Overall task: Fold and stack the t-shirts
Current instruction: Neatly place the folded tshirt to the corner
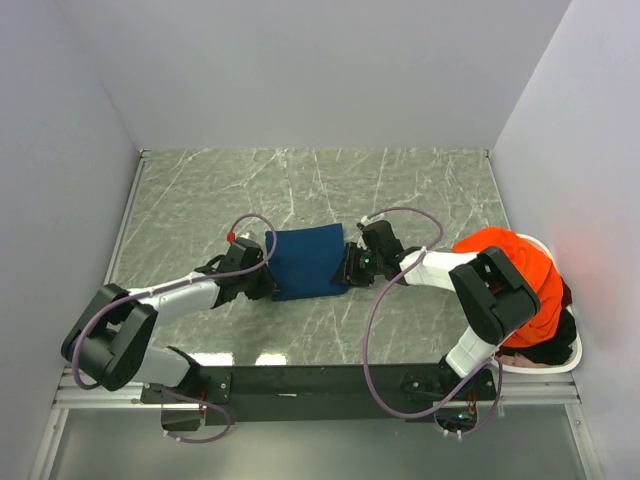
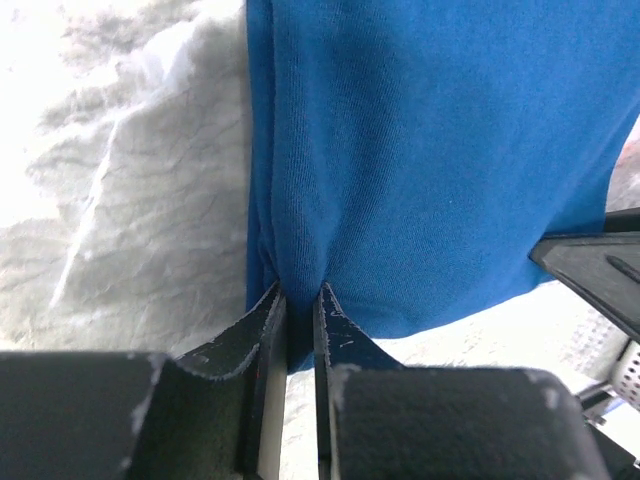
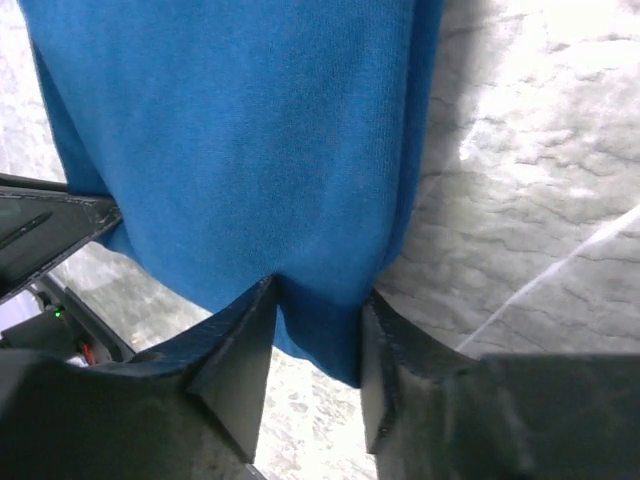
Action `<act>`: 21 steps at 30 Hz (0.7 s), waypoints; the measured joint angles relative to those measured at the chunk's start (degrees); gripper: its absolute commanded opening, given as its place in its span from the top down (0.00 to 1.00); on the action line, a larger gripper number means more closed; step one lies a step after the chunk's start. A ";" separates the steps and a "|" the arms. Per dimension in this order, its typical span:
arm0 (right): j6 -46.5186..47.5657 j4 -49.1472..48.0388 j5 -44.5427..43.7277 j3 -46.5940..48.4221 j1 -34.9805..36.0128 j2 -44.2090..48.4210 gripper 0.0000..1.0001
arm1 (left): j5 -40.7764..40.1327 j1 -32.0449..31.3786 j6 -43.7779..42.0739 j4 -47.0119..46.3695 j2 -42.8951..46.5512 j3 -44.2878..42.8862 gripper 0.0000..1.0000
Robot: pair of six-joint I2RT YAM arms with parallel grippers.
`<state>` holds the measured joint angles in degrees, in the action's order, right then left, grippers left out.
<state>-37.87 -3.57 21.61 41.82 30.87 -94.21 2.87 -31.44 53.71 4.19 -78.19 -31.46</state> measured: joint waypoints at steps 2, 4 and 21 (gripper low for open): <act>0.22 0.85 -0.57 0.37 0.00 -0.17 0.69 | 1.09 0.61 0.00 -0.83 -0.90 -0.20 0.89; 0.87 2.27 -1.68 0.94 -0.35 -0.39 0.77 | 2.25 1.03 -0.07 -1.36 -2.43 -1.25 0.89; 13.09 19.71 -14.97 19.21 -10.58 -3.72 1.00 | 10.05 1.99 -2.03 -0.63 -21.94 -23.28 0.17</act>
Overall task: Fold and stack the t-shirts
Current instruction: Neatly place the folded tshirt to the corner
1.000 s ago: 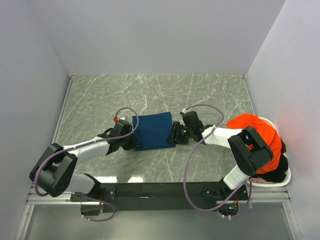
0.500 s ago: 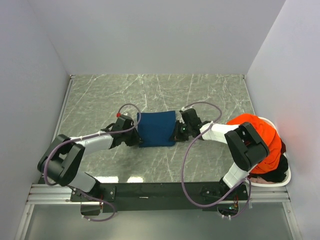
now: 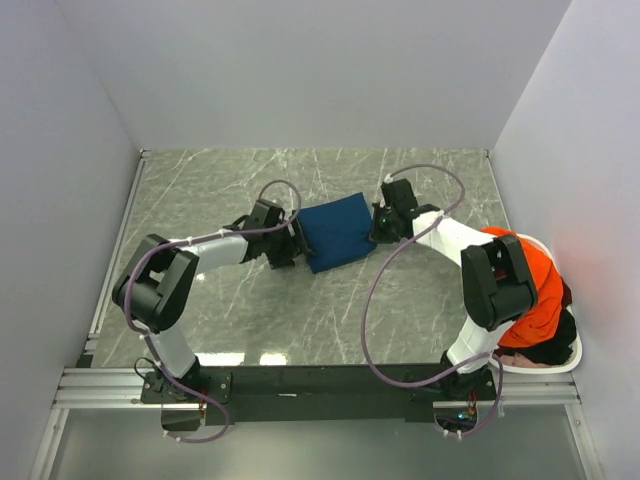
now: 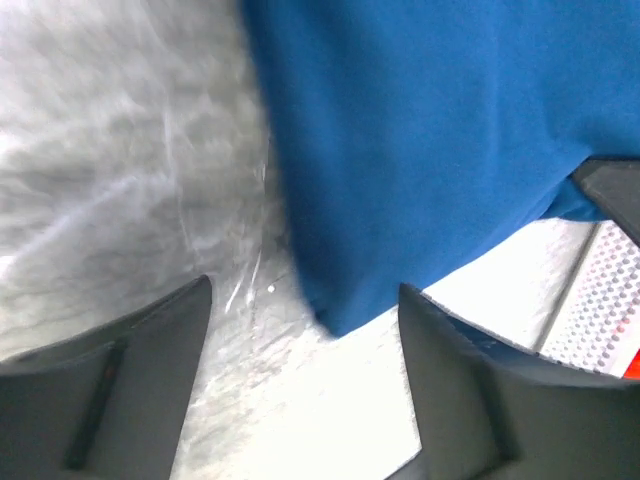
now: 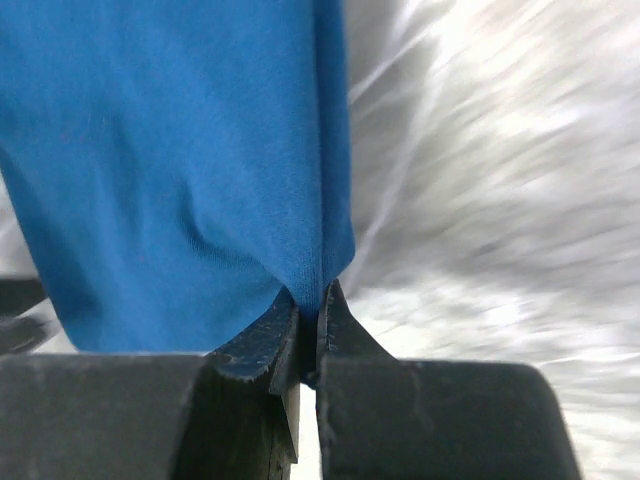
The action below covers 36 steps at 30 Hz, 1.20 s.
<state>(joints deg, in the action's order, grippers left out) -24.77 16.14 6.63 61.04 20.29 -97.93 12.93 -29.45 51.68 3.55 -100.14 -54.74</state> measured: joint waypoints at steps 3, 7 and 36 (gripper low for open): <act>2.73 2.16 -3.08 3.65 -2.29 -1.40 1.00 | 0.87 2.34 -0.39 1.95 0.15 -1.70 0.10; 6.14 5.44 -7.80 8.17 -5.44 -5.14 1.00 | 1.60 8.28 -2.08 5.95 2.73 -1.92 0.10; 12.44 15.54 -26.95 40.15 -33.40 -27.50 1.00 | -13.22 20.65 -19.58 20.33 31.71 2.99 0.16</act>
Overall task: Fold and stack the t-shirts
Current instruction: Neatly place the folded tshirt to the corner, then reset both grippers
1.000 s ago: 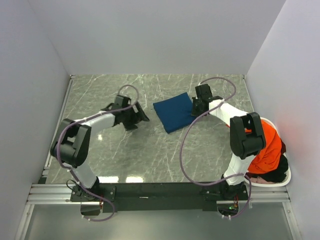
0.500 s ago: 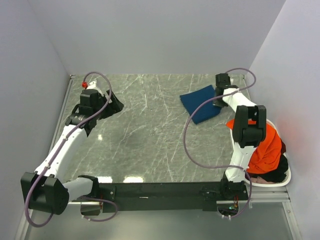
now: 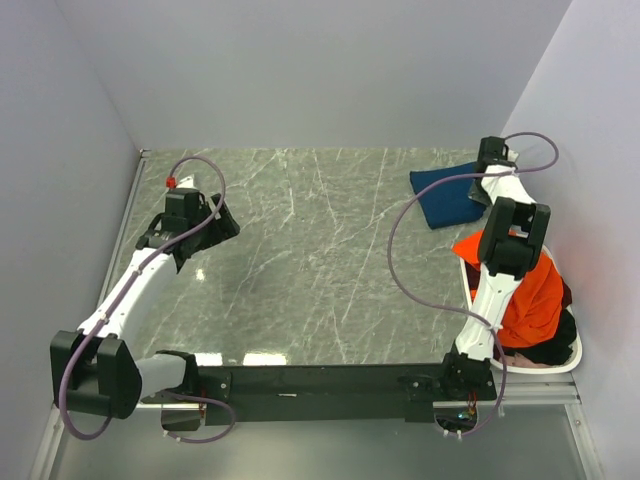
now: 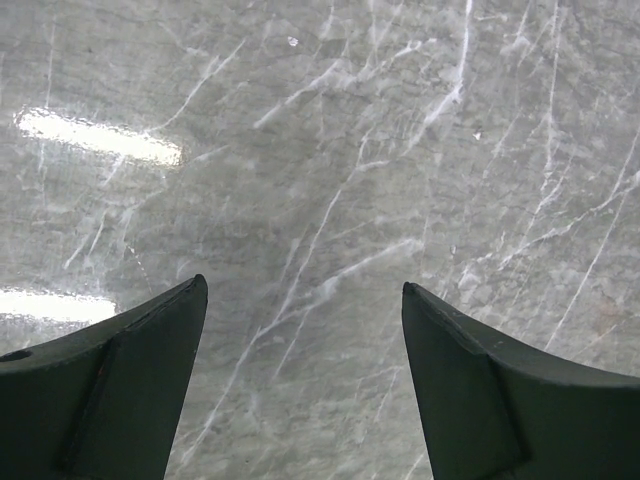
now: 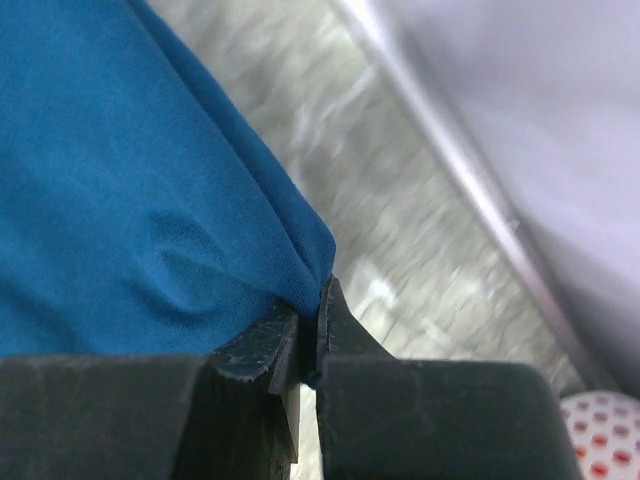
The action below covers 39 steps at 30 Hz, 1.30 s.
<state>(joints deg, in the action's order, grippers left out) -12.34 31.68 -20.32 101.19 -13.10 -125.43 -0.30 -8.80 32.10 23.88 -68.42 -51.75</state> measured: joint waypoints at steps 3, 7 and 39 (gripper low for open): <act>-0.81 0.81 0.50 3.52 -2.32 -2.67 1.00 | 0.31 0.63 -0.02 -0.02 -0.83 0.00 0.17; -1.64 1.86 1.03 7.96 -5.11 -5.64 1.00 | 1.29 1.55 0.00 -0.02 -2.45 0.00 0.17; 3.28 3.93 -16.85 6.54 14.32 12.52 0.35 | 3.39 3.26 -0.02 -0.46 3.78 1.44 0.12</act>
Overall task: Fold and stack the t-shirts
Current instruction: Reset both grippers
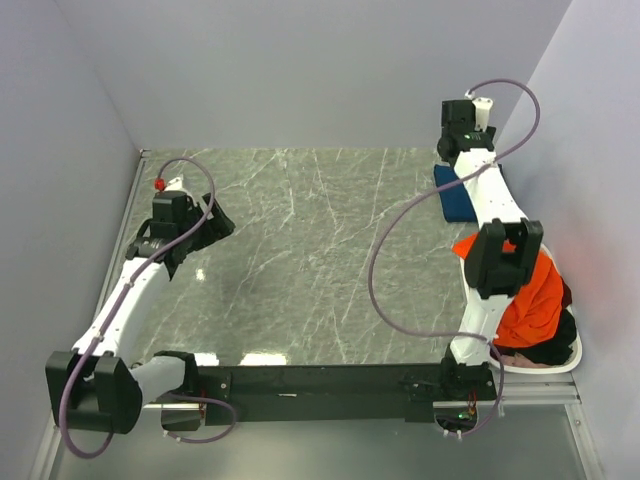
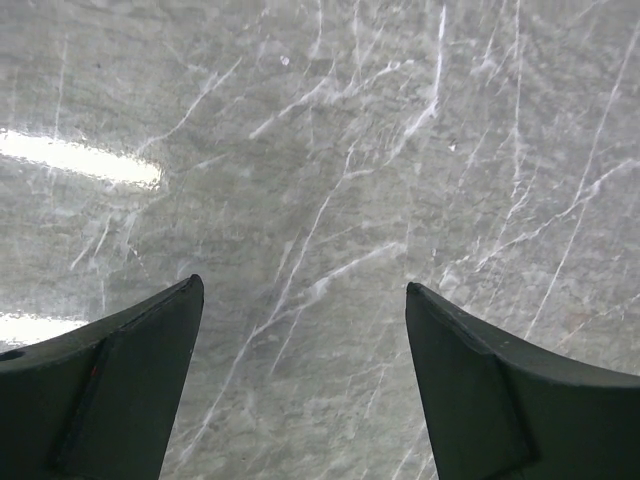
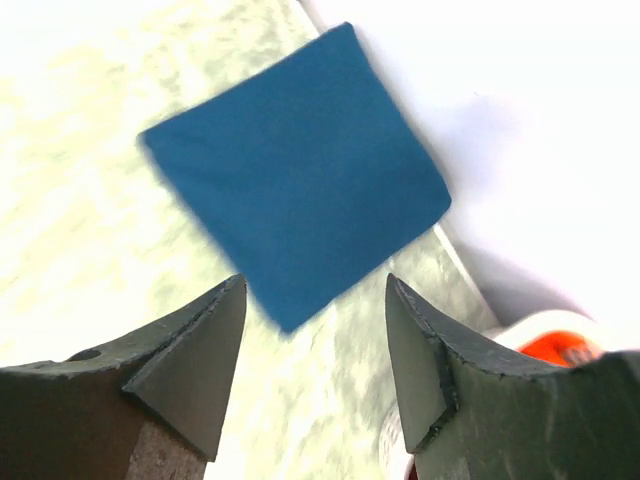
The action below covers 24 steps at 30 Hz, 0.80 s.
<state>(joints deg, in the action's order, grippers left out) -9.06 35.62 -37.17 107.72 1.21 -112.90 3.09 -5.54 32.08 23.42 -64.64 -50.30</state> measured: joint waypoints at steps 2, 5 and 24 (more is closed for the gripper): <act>-1.16 1.22 0.33 -2.38 1.73 4.98 0.33 | -0.42 0.00 -0.04 -0.02 1.64 0.37 0.10; -4.63 3.80 1.81 -6.91 3.23 14.62 0.25 | -1.49 0.00 -0.24 0.00 3.58 0.48 0.01; -14.03 8.07 18.95 -47.65 3.26 94.82 0.11 | -9.77 0.00 0.72 15.45 29.31 -7.58 0.01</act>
<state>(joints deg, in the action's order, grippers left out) -23.09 43.68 -18.22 60.07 4.47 -18.09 -6.68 -5.54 32.80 38.87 -35.33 -57.89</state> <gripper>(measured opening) 0.888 0.995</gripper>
